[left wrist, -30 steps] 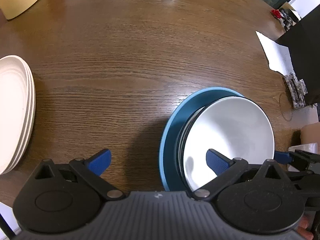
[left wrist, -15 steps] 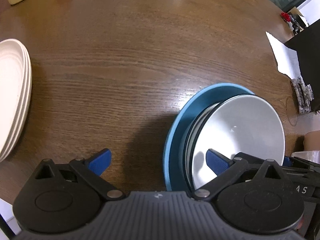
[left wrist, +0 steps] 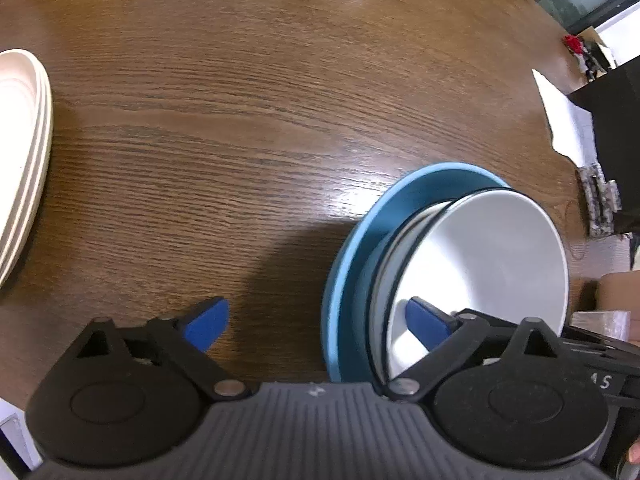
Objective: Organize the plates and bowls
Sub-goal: 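Move both open grippers down to the rim of the nested bowl stack, then close both grippers together on the rim of the bowl stack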
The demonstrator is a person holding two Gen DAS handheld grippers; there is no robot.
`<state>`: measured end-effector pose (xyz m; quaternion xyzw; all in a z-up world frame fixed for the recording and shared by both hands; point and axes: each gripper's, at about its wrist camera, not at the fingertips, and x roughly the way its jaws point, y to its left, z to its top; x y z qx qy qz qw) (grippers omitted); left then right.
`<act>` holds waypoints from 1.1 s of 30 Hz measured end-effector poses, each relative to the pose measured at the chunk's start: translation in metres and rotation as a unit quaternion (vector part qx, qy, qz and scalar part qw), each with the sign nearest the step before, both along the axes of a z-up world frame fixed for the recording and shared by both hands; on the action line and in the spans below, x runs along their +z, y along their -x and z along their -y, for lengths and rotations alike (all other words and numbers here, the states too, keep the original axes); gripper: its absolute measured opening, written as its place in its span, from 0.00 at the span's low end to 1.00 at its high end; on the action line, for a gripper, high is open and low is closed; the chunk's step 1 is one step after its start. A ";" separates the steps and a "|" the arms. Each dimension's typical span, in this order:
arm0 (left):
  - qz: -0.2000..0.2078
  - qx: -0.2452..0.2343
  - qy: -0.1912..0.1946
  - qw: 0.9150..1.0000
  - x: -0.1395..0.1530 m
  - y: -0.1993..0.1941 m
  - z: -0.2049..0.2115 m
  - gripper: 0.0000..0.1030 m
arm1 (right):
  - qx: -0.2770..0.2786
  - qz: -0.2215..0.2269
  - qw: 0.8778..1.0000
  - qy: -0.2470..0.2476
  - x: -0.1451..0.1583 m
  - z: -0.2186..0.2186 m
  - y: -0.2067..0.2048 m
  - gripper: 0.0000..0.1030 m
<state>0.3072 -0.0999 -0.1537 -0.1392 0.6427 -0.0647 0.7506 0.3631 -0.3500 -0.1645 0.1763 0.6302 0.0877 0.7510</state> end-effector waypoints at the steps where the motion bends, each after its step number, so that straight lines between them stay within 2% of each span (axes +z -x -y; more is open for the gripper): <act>1: 0.001 -0.001 0.001 1.000 0.001 0.000 0.000 0.90 | 0.002 0.000 1.000 -0.005 0.000 0.001 0.001 0.80; 2: 0.002 -0.002 0.001 1.000 0.001 -0.001 0.000 0.89 | 0.002 0.000 1.000 -0.011 0.001 0.001 0.002 0.76; 4: 0.004 -0.006 0.009 1.000 0.002 -0.001 0.001 0.84 | 0.005 0.002 1.000 -0.015 0.001 0.001 0.002 0.75; 9: 0.010 -0.012 0.028 0.999 0.006 0.002 0.003 0.70 | 0.012 0.006 0.999 -0.032 0.003 -0.002 0.004 0.61; 12: 0.011 -0.008 0.037 0.999 0.006 0.002 0.002 0.65 | 0.017 0.005 0.999 -0.040 0.004 -0.005 0.003 0.57; 17: 0.018 -0.009 0.053 0.998 0.009 0.005 0.002 0.48 | 0.020 0.008 0.998 -0.057 0.005 -0.006 0.002 0.45; 19: 0.022 -0.011 0.058 0.998 0.011 0.005 0.004 0.43 | 0.021 0.009 0.998 -0.061 0.005 -0.006 0.002 0.43; 33: 0.032 -0.009 0.052 0.998 0.012 0.009 0.005 0.43 | 0.037 0.028 0.997 -0.061 0.006 -0.005 -0.001 0.43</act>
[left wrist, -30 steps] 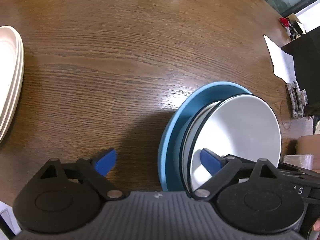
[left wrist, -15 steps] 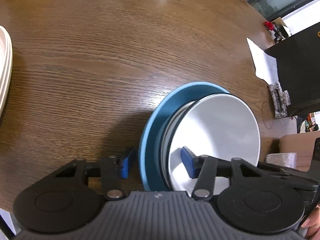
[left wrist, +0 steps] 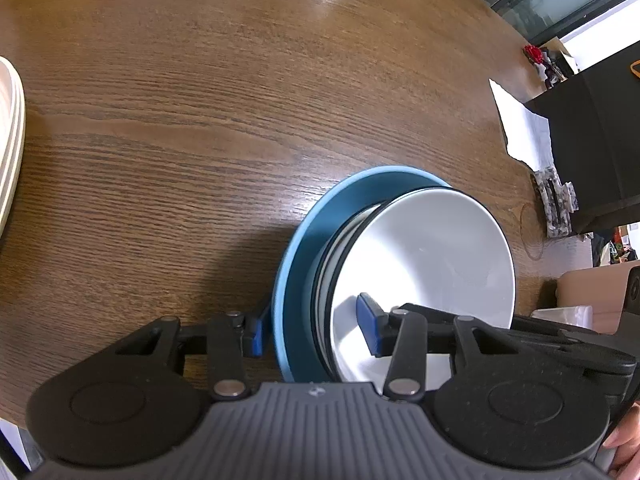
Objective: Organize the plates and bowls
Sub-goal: 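Close both grippers together on the rim of the bowl stack, then lift the blue bowl stack with both grippers toward the cream plates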
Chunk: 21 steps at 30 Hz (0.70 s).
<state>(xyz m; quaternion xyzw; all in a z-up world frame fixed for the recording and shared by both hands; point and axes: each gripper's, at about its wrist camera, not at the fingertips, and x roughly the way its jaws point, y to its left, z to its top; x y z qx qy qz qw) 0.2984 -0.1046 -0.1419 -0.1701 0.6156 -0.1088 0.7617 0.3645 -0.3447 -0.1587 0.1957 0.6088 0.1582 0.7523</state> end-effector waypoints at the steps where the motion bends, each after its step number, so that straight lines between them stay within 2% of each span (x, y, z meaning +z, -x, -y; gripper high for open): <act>1: 0.001 0.000 0.000 1.000 0.000 0.000 0.000 0.44 | 0.002 0.002 1.000 0.000 0.000 0.000 0.000 0.43; 21: 0.026 -0.035 -0.037 0.998 0.006 0.003 0.013 0.44 | 0.019 0.030 0.999 0.007 0.003 -0.004 0.007 0.43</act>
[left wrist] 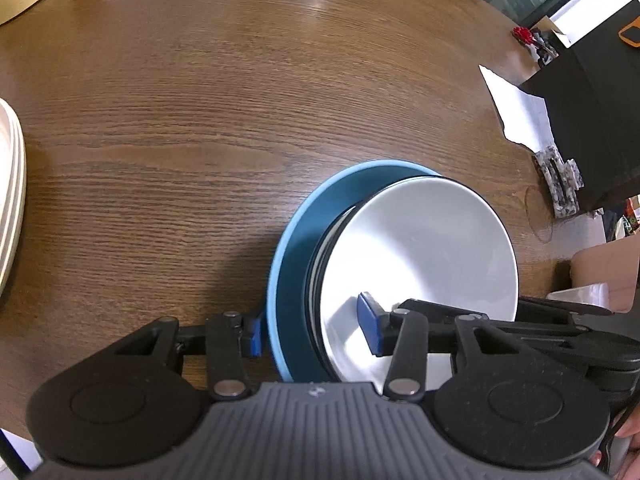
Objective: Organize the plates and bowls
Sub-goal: 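Lift the blue bowl stack with both grippers toward the cream plates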
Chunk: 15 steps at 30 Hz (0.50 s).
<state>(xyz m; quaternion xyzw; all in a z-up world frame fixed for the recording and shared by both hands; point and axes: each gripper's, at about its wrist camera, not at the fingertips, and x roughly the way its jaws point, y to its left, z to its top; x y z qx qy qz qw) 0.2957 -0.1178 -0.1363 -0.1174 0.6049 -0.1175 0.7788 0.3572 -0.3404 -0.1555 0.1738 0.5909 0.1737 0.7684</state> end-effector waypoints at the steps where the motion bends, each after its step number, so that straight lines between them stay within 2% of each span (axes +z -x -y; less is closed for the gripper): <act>1: 0.001 -0.002 -0.001 1.000 0.000 0.000 0.000 0.44 | 0.000 0.001 1.000 0.000 0.000 0.000 0.001 0.43; 15: 0.011 -0.009 -0.007 1.000 0.002 0.003 0.002 0.43 | -0.002 0.008 1.000 0.001 0.001 0.001 0.004 0.43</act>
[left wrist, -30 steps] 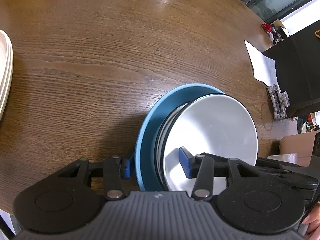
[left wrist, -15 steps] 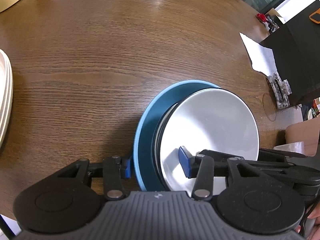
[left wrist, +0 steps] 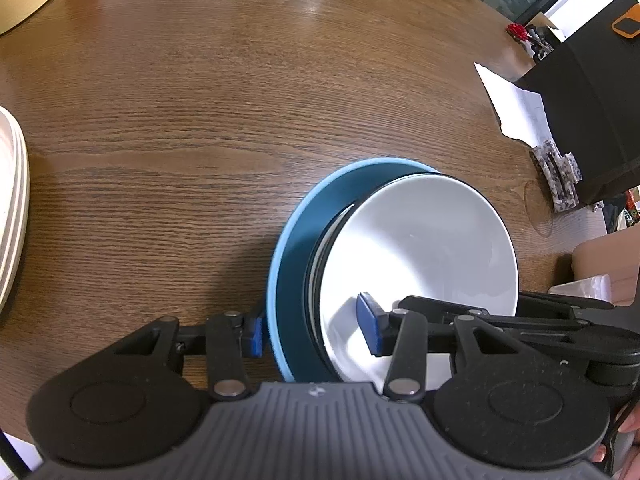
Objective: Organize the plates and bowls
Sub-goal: 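Lift the blue bowl stack with both grippers toward the cream plates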
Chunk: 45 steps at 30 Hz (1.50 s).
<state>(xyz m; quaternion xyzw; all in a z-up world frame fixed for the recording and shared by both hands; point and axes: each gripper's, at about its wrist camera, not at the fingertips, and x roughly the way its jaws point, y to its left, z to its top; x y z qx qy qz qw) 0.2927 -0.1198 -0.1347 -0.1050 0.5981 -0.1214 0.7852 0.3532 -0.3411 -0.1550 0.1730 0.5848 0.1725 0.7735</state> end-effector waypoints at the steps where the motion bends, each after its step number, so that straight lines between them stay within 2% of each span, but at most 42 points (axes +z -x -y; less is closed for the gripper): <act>1: 0.001 0.000 -0.001 1.000 0.000 0.000 0.000 0.43 | 0.000 0.000 1.000 0.000 0.000 -0.001 0.000 0.43; 21: -0.010 0.013 -0.011 1.000 0.002 -0.001 -0.005 0.43 | -0.020 -0.031 0.999 -0.012 -0.003 -0.008 -0.004 0.42; 45: -0.012 0.035 -0.013 0.999 0.012 0.001 -0.037 0.43 | -0.021 -0.040 0.999 -0.011 0.003 -0.035 -0.010 0.41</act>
